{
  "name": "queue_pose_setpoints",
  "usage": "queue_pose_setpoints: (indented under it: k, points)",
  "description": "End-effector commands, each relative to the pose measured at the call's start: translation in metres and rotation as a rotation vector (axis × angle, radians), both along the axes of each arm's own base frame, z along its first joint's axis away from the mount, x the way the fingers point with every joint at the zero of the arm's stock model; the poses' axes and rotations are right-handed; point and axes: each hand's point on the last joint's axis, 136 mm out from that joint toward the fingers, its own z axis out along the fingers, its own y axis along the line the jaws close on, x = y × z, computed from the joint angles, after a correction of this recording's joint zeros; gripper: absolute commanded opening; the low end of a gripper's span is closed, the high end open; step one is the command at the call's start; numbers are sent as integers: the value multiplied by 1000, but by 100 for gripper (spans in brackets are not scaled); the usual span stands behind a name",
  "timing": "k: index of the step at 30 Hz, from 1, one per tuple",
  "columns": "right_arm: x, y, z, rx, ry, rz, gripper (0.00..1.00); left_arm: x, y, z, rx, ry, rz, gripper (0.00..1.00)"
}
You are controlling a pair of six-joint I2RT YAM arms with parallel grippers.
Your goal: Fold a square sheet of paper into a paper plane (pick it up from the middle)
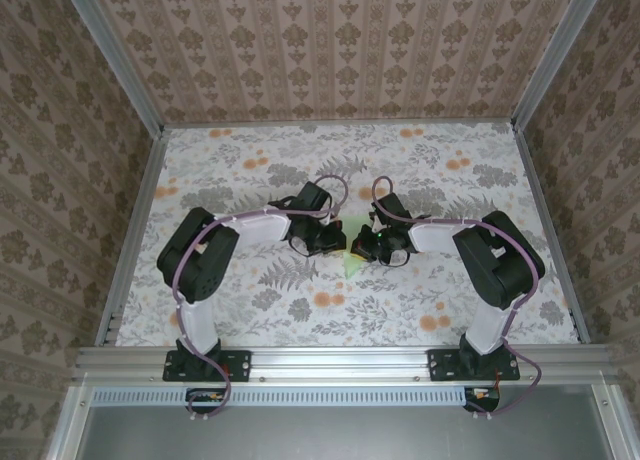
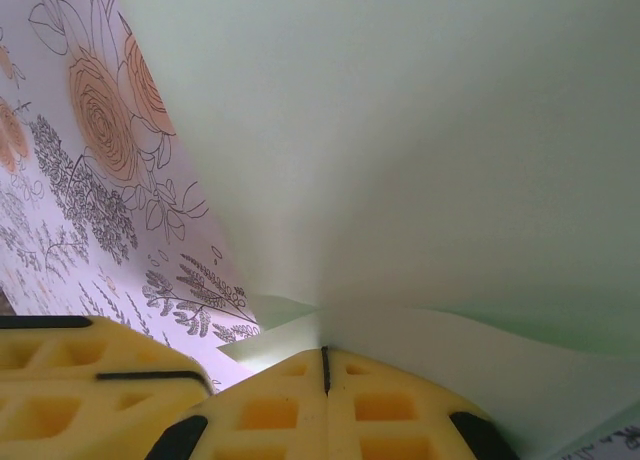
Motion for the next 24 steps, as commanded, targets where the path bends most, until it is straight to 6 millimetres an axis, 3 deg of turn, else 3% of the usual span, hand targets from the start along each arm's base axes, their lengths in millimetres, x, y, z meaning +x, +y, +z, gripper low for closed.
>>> queue_pose_setpoints:
  k: [1, 16, 24]
  points:
    - [-17, -18, -20, -69, 75, -34, 2, -1, -8, -4, -7, 22, -7, 3]
    - [-18, -15, 7, 23, -13, 1, 3, -5, 8, -31, 108, 39, -4, 2]
    - [-27, -32, -10, -32, 8, -7, 3, -6, 6, -33, 113, 45, -10, 2]
